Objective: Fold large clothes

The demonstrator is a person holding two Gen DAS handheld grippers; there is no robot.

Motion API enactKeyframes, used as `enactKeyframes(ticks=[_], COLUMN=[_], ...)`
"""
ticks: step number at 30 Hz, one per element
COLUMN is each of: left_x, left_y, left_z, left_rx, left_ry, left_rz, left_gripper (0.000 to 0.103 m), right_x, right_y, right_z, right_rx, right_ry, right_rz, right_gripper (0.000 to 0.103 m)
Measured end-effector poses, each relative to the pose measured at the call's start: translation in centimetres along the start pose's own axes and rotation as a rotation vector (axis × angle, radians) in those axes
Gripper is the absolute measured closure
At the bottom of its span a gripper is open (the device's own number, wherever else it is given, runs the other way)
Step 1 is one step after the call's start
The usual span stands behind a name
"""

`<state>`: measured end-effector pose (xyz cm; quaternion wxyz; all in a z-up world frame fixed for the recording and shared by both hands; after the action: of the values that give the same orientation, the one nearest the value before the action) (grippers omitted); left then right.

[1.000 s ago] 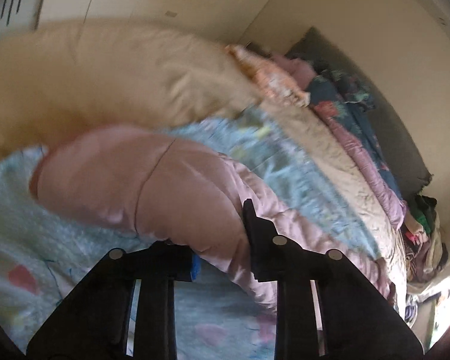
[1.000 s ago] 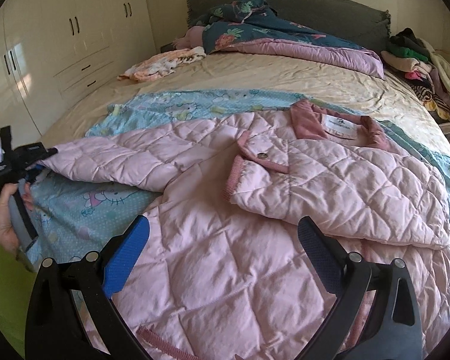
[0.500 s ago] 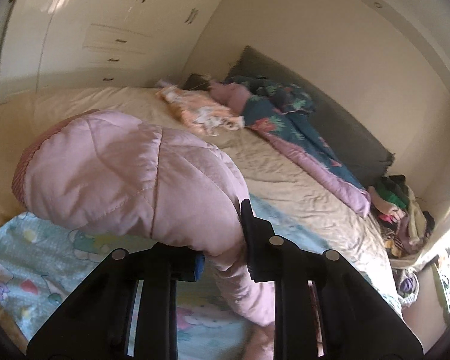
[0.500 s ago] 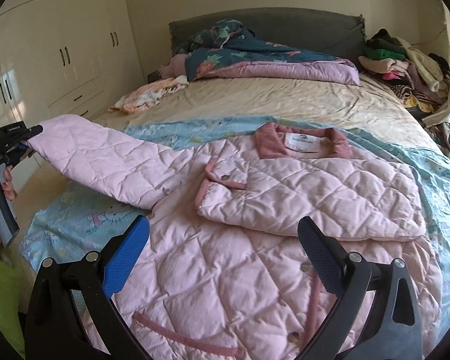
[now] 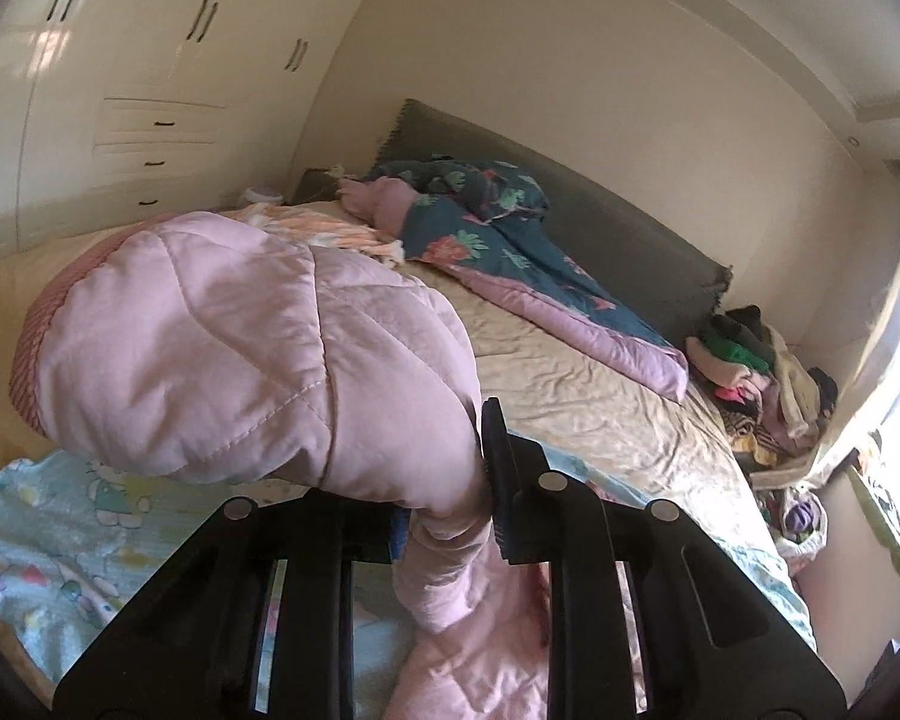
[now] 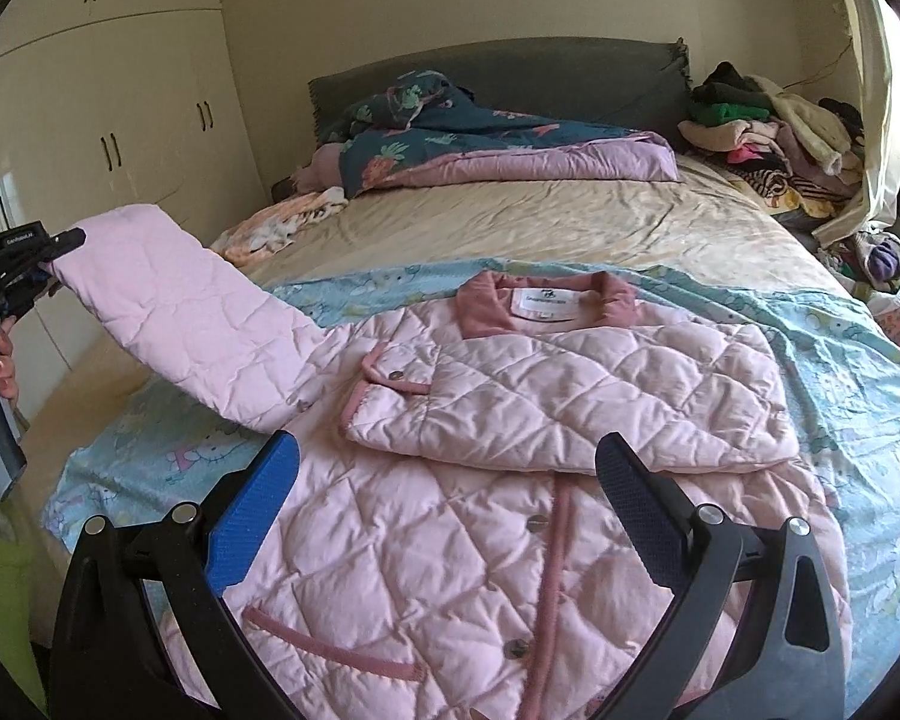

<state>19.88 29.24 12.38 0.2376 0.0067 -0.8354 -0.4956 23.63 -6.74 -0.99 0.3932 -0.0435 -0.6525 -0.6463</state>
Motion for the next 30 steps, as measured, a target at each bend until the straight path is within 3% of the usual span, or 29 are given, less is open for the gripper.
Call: enactKeyframes(ticks=[30], left_x=[-1.1], left_y=[-5.1], left_z=[-13.9], left_rx=[-0.218], left_ry=[-0.134], left_rz=[0.06], left_gripper=[0.09], right_x=[3.5], right_y=[-0.4], right_z=[-8.2], right_rx=[-0.105], right_ry=[-0.063], right_rz=[-0.063], right_gripper=[0.004])
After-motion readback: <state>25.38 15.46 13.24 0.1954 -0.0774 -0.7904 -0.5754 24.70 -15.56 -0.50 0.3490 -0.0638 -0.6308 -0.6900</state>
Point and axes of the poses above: each gripper's, at about its wrist camera, not at the fingertips, and x roughly against the way its jaws point, z to its left, y to its top, the point moved 8 cm from there along -x, roughly the way its jaws point
